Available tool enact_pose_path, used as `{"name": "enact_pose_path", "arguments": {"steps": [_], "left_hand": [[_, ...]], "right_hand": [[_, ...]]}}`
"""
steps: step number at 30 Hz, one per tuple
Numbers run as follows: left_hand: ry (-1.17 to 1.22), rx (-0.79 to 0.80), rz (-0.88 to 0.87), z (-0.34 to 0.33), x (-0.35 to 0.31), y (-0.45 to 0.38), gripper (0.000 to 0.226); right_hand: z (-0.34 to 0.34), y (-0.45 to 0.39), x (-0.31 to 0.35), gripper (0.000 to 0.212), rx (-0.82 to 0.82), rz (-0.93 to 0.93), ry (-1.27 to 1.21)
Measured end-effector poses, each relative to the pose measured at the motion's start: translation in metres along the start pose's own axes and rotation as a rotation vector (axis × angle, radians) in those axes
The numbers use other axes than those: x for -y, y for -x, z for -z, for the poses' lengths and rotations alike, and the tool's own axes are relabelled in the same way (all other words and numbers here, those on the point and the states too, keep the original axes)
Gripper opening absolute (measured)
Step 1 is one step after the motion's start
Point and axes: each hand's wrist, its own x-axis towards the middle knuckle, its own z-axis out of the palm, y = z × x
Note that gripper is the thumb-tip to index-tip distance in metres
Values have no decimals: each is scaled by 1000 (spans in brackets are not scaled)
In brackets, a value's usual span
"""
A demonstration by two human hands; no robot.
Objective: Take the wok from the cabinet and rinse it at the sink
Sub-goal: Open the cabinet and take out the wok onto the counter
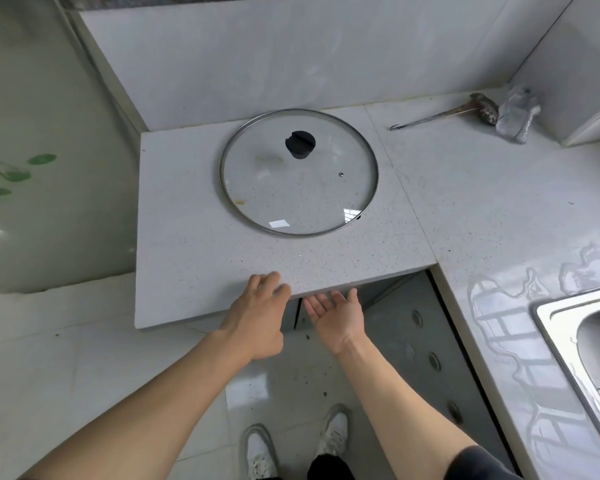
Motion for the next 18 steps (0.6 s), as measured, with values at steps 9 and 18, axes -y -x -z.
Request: {"name": "enact_pose_path", "arguments": {"steps": [9, 18], "left_hand": [[-41, 55, 5, 4, -5, 1, 60], [-111, 160, 47, 17, -17, -3, 48]], "right_hand": [[46, 28, -14, 28, -157, 271, 670], [71, 50, -11, 17, -436, 488, 1103]]}}
